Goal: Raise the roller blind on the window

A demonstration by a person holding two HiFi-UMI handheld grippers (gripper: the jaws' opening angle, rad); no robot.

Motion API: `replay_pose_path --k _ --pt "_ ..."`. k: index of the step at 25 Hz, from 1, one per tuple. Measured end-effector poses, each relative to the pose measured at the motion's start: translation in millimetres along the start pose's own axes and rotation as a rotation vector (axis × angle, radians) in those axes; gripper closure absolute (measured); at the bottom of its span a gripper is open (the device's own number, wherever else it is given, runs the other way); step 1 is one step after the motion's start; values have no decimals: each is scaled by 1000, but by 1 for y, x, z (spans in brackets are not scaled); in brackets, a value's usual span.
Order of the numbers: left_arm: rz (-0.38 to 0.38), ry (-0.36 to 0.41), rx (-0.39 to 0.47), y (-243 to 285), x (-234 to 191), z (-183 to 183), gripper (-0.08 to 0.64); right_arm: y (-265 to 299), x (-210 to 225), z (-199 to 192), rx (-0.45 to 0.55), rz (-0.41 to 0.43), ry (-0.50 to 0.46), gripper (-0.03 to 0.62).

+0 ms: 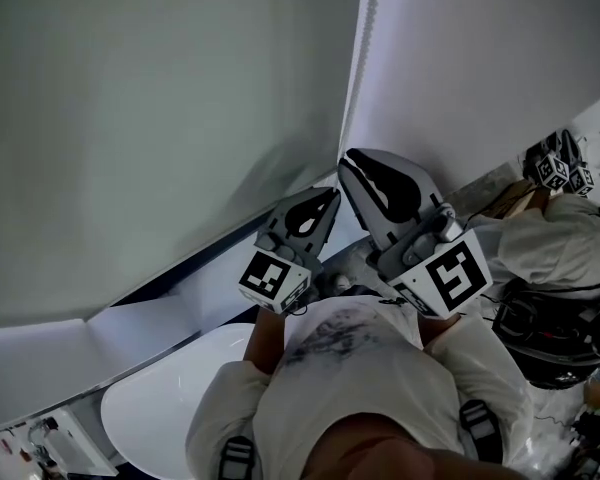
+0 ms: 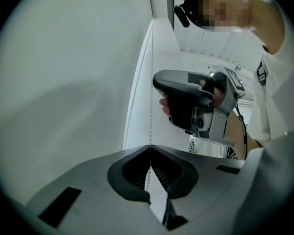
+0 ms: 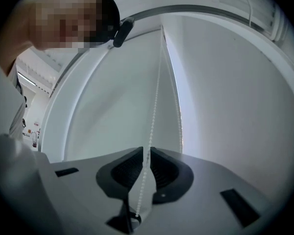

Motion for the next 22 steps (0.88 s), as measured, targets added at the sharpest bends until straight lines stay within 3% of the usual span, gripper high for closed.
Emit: replay_pose_path --k 2,4,8,11,14,17,20,22 --pt "-8 -2 3 -4 6 2 551 1 -2 3 -8 -3 -2 463" --pt "-17 -7 5 -8 11 4 551 4 -4 4 -20 -10 -15 456" --pt "-33 -25 12 -9 25 -2 551 -4 -5 -2 -31 -8 2 528" --pt "-41 -34 1 -16 38 -13 551 -17 -13 -16 -35 -7 19 531" --pt "-42 -17 -76 -37 49 -30 551 -19 -35 -41 -108 -18 -14 531" --pt "-57 -58 -126 -65 65 -54 551 -30 -58 -69 -155 -25 14 531" --pt "-57 -92 -115 -92 80 -62 551 -44 -79 -82 -155 -38 40 531" --pt "-45 -75 -82 -107 88 -60 551 -53 -93 -83 -139 -50 30 531"
Point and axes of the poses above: the fingertips, and each gripper's own axes: y forward along the fingers, x to its right, z out of its top, the point moved 2 cm from there along -y, backward along the fingers, and after that the axes turned 14 degrees about y, right-handed, at the moved point
